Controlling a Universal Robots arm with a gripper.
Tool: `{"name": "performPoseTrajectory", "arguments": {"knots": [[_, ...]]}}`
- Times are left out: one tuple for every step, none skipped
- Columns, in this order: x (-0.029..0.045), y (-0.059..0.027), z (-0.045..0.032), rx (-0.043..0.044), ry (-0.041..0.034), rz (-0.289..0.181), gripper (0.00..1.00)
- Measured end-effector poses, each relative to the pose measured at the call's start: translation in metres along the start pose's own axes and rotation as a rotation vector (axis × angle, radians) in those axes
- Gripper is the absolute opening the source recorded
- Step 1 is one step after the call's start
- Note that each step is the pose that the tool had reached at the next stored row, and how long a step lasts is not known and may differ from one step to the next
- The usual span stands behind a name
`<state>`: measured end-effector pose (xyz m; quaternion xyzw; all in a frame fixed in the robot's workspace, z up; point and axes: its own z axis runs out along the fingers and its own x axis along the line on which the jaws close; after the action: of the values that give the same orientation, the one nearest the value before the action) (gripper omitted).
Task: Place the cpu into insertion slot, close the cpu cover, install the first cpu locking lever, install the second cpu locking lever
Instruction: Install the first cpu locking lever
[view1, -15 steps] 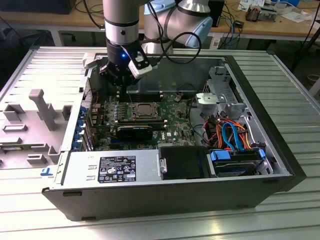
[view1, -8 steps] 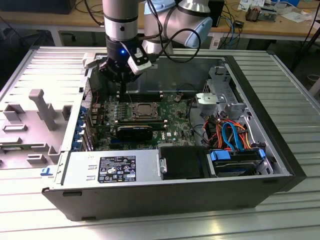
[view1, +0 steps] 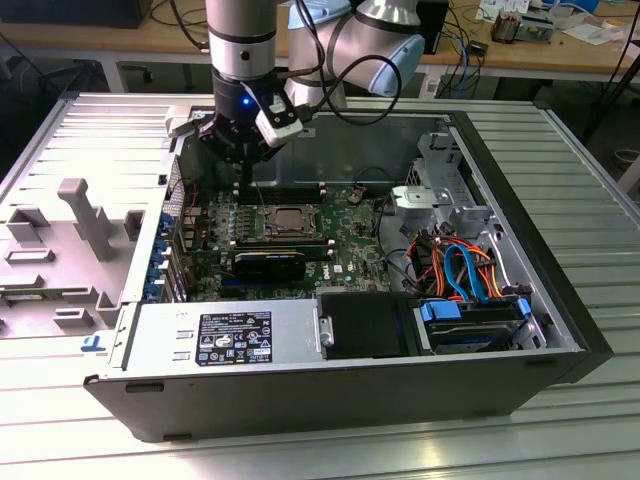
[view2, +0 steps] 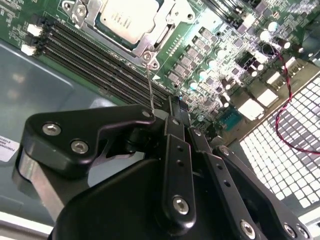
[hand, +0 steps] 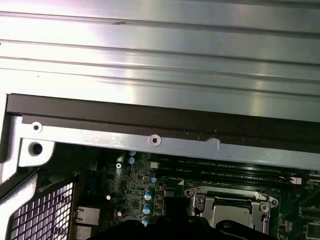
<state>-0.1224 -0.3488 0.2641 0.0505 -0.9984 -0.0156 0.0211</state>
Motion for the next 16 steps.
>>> {"name": "performPoseTrajectory", "arguments": {"knots": [[-0.0010,-0.0002,0.0000,0.0000,0.0000,0.000,0.11],[-0.0027,-0.0003,0.0000,0.0001,0.0001,0.000,0.11],[-0.0042,-0.0004,0.0001,0.0000,0.0000,0.000,0.11],[-0.0051,-0.0004,0.0000,0.0001,0.0001,0.000,0.11],[-0.0062,-0.0005,0.0000,0.0001,0.0001,0.000,0.11],[-0.0075,-0.0006,0.0000,0.0000,0.0000,0.000,0.11],[-0.0089,-0.0007,0.0000,0.0001,0.0001,0.000,0.11],[-0.0104,-0.0008,0.0000,0.0001,0.0002,0.000,0.11],[-0.0119,-0.0009,0.0001,0.0001,0.0003,0.000,0.11],[-0.0132,-0.0010,0.0001,0.0001,0.0003,0.000,0.11],[-0.0148,-0.0011,0.0002,0.0001,0.0003,0.000,0.11],[-0.0168,-0.0012,0.0003,0.0001,0.0004,0.000,0.11],[-0.0175,-0.0013,0.0004,0.0000,0.0002,0.000,0.11],[-0.0183,-0.0014,0.0006,0.0000,0.0003,0.000,0.11],[-0.0191,-0.0015,0.0007,0.0001,0.0003,0.000,0.11],[-0.0192,-0.0015,0.0008,0.0001,0.0004,0.000,0.11]]}}
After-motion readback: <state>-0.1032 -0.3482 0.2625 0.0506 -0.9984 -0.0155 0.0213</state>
